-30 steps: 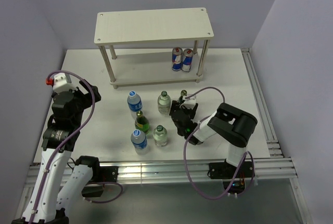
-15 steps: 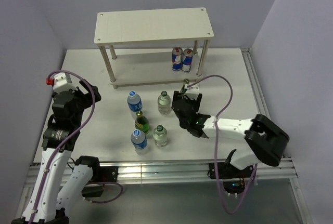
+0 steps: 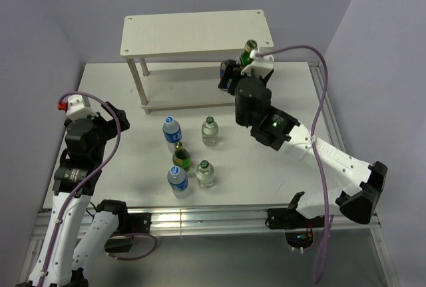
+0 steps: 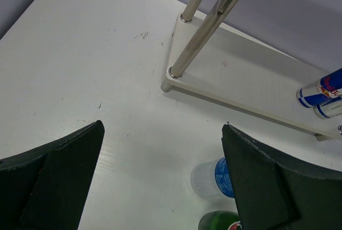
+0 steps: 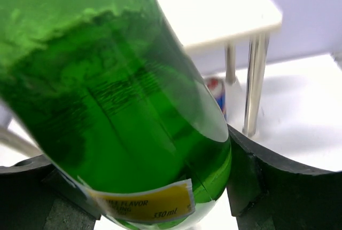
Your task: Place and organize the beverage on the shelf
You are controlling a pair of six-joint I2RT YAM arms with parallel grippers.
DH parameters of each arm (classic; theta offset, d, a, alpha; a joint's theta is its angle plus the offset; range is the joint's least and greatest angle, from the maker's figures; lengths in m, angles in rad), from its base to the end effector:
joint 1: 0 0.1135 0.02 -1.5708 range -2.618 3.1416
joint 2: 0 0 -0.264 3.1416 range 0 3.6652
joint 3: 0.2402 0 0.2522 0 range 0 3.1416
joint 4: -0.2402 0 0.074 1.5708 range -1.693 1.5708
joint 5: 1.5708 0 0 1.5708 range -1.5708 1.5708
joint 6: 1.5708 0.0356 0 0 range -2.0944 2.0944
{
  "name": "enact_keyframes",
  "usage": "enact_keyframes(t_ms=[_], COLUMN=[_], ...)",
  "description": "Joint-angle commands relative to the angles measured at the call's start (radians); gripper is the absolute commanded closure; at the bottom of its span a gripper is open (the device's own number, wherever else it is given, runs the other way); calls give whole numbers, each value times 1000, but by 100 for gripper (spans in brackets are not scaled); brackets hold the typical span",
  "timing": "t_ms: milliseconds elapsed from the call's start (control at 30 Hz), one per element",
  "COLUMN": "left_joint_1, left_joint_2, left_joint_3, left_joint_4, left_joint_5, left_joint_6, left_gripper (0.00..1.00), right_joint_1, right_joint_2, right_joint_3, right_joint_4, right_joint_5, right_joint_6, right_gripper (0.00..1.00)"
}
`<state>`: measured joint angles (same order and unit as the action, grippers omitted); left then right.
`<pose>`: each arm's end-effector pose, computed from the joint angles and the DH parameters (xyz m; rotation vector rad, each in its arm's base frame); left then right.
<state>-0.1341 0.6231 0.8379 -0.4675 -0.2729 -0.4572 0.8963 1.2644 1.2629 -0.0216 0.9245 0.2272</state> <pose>0.1371 -0.0088 0.3513 -0.4803 1.7526 -0.1705 0.1976 0.2016 0.4226 0.1876 1.5753 0.1409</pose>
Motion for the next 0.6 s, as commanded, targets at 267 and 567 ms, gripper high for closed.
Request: enact_keyframes(t_ms=[267, 567], left_joint_1=[11, 28], left_joint_2=[-22, -25], left_joint_3=[0, -3], left_joint_4=[36, 41], left_joint_5=[-3, 17], left_joint_6=[17, 18], left_gripper=[1, 1], right_joint_1=[-210, -355], right_joint_2=[326, 555], right_joint_3=[639, 984], right_joint_4=[-194, -297], right_joint_5=[-200, -279], right_joint_6=[-103, -104], right_gripper=[100, 100])
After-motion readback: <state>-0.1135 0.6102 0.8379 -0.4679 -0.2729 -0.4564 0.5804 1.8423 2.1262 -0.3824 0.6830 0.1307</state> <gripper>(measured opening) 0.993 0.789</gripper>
